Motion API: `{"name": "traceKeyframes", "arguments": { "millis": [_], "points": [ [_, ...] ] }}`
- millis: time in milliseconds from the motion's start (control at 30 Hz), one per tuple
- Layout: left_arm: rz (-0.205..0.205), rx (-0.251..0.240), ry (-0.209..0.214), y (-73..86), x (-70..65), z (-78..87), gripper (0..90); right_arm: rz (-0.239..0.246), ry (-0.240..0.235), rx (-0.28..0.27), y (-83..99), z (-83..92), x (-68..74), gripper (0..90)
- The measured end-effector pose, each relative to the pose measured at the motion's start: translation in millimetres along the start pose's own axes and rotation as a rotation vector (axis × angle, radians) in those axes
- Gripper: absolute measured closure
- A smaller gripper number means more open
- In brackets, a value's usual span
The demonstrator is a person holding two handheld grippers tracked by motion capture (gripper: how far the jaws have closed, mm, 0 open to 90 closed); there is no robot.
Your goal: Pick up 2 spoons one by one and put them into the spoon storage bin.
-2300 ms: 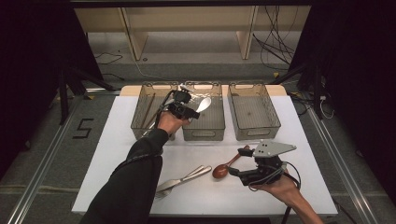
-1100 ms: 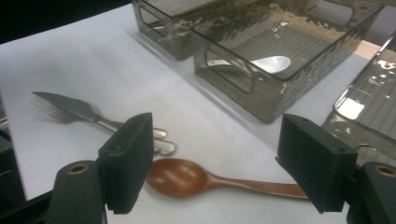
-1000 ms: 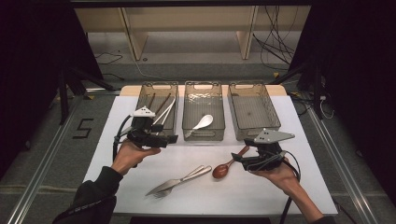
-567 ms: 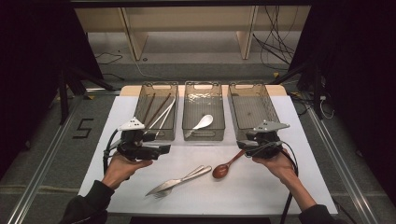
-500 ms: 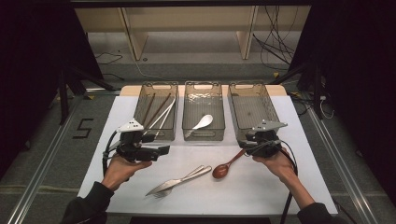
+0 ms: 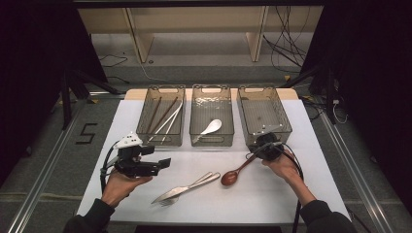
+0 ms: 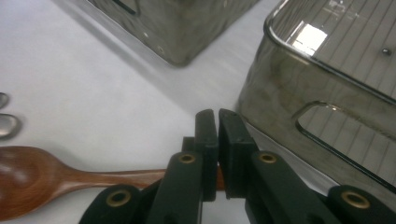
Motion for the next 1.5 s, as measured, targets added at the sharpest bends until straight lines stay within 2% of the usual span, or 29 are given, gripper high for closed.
{"name": "traceKeyframes", "arguments": {
  "millis": [167, 233, 367, 567, 767, 933, 1267, 1500],
  "points": [
    [-0.008, 0.004, -0.015, 3.5, 0.9, -0.2, 16.3, 0.0, 0.006, 0.037, 2.9, -10.6, -3.4, 89.1],
    [-0.013, -0.006, -0.007, 2.8, -0.6, -1.7, 16.3, 0.011, 0.006, 0.052, 4.7, -14.3, -3.5, 89.3],
    [-0.023, 0.011, 0.003, 3.9, -2.5, -4.1, 16.4, 0.035, 0.014, 0.079, 8.2, -21.7, -3.9, 89.4],
    [-0.034, 0.013, -0.003, 4.1, -3.1, -3.9, 16.3, 0.036, -0.004, 0.097, 8.5, -20.8, -3.5, 90.0],
    [-0.03, 0.013, -0.005, 5.0, -0.9, -2.8, 16.4, 0.049, -0.03, 0.157, 14.4, -11.5, -1.6, 90.0],
    [-0.035, 0.012, -0.002, 4.5, -2.5, -3.6, 16.4, 0.069, -0.056, 0.208, 26.9, 3.0, 2.6, 90.0],
    [-0.029, 0.011, -0.008, 4.8, -0.3, -2.4, 16.4, 0.129, -0.089, 0.265, 45.3, 26.6, 24.4, 90.0],
    [-0.029, 0.01, -0.012, 4.8, 0.9, -2.6, 16.4, 0.17, -0.154, 0.297, 56.5, 41.3, 41.2, 90.0]
  ]
}}
Point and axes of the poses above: each handheld gripper's, and its own axes: z roughly backward along the jaws, y roughly out of its underside, x roughly to its left, the point moved 5 cm from there along -z, roughly forward along the jaws, and after that the axes turned 10 degrees about y, right-handed, at the moved point
